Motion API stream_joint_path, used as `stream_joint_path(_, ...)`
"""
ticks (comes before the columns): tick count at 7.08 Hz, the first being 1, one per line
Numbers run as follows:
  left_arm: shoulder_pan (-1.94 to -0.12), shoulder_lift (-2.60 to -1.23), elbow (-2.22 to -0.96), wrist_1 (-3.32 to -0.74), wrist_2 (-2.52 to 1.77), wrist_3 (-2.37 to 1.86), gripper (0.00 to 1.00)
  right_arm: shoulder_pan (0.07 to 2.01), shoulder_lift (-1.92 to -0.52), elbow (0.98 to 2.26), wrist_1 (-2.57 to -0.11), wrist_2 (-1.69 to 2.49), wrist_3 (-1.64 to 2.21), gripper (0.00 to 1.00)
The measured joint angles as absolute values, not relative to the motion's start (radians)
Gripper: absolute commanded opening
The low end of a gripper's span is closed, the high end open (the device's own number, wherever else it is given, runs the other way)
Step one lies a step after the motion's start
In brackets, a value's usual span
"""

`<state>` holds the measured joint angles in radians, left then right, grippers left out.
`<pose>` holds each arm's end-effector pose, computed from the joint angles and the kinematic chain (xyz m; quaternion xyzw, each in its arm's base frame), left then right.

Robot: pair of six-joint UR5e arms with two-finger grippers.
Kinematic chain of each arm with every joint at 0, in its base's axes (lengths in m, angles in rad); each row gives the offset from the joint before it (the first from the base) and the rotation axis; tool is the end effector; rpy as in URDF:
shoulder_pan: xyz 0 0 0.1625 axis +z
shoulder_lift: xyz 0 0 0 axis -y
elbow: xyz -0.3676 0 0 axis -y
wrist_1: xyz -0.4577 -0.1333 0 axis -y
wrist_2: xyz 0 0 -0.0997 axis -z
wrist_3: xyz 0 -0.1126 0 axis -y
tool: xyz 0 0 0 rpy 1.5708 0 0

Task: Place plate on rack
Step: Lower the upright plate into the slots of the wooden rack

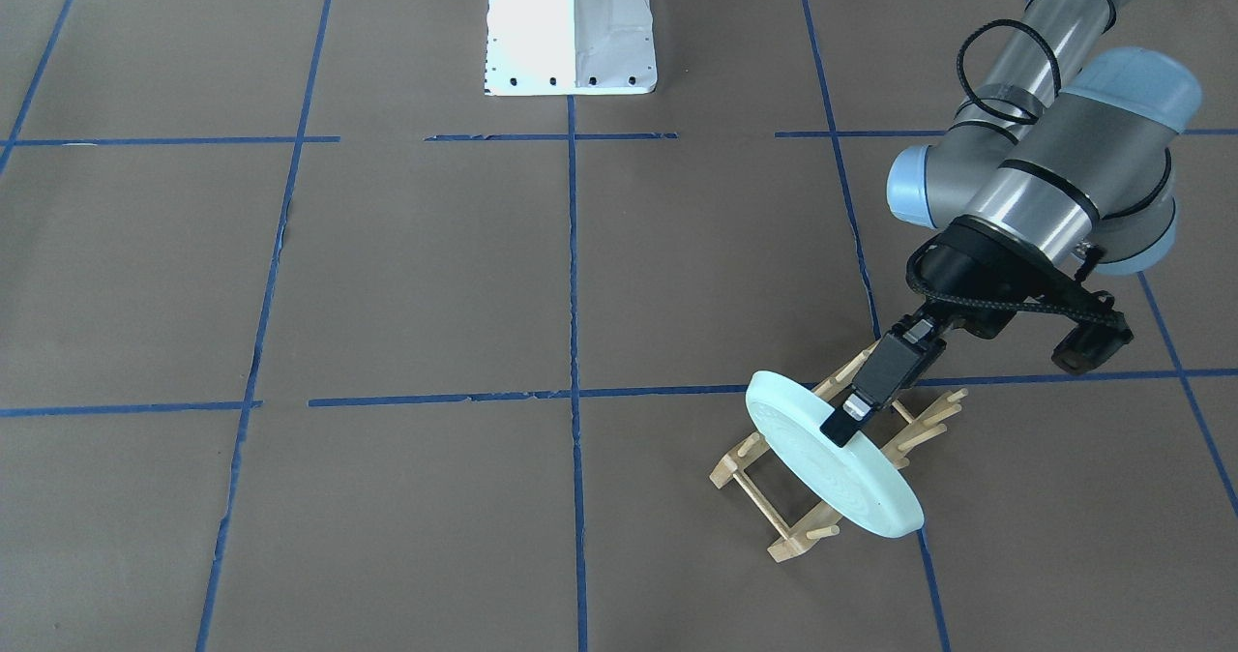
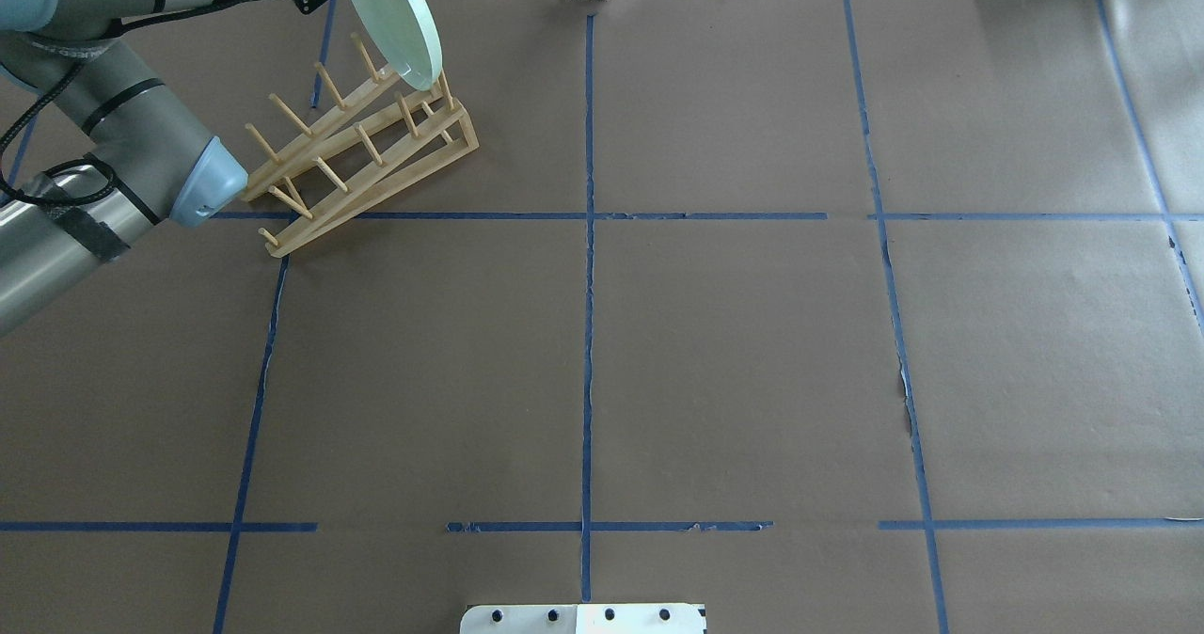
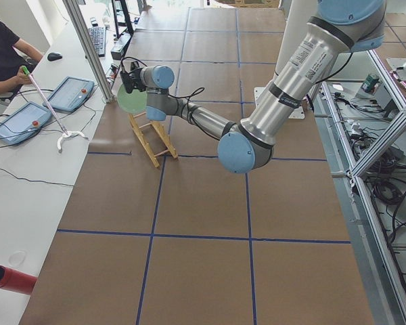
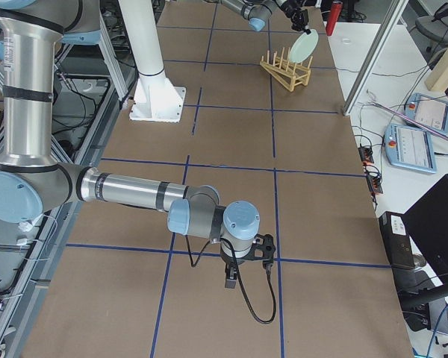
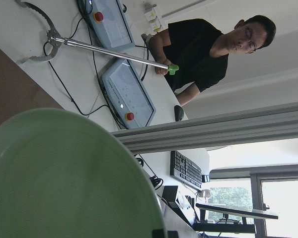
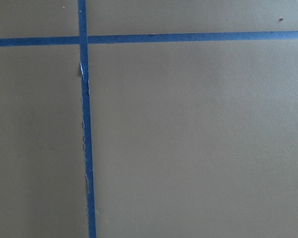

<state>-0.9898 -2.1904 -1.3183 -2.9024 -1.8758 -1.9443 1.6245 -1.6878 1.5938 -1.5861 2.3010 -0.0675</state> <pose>0.3200 -0.6686 0.1849 0.1295 0.7376 -0.3227 0.5788 0.0851 -0.4989 0.6648 -0.0293 -0.3589 0.0131 0.9328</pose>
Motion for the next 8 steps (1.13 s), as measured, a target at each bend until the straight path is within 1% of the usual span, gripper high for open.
stream_joint_path(5,-0.961,-2.189,-1.252,-2.929,-1.876,-1.905,0.00,1.624,-1.688,1.594,-1.586,2.301,-0.067,1.00)
stream_joint_path(6,-0.954,-2.190,-1.248,-2.929,-1.876,-1.903,0.16,1.624,-1.688,1.594,-1.586,2.301,-0.067,1.00)
stream_joint_path(7,-0.950,-2.189,-1.246,-2.930,-1.876,-1.901,0.94,1.624,-1.688,1.594,-1.586,2.301,-0.068,1.00)
stream_joint_path(8,-0.949,-2.189,-1.246,-2.930,-1.876,-1.901,1.00,1.624,-1.689,1.594,-1.586,2.301,-0.068,1.00)
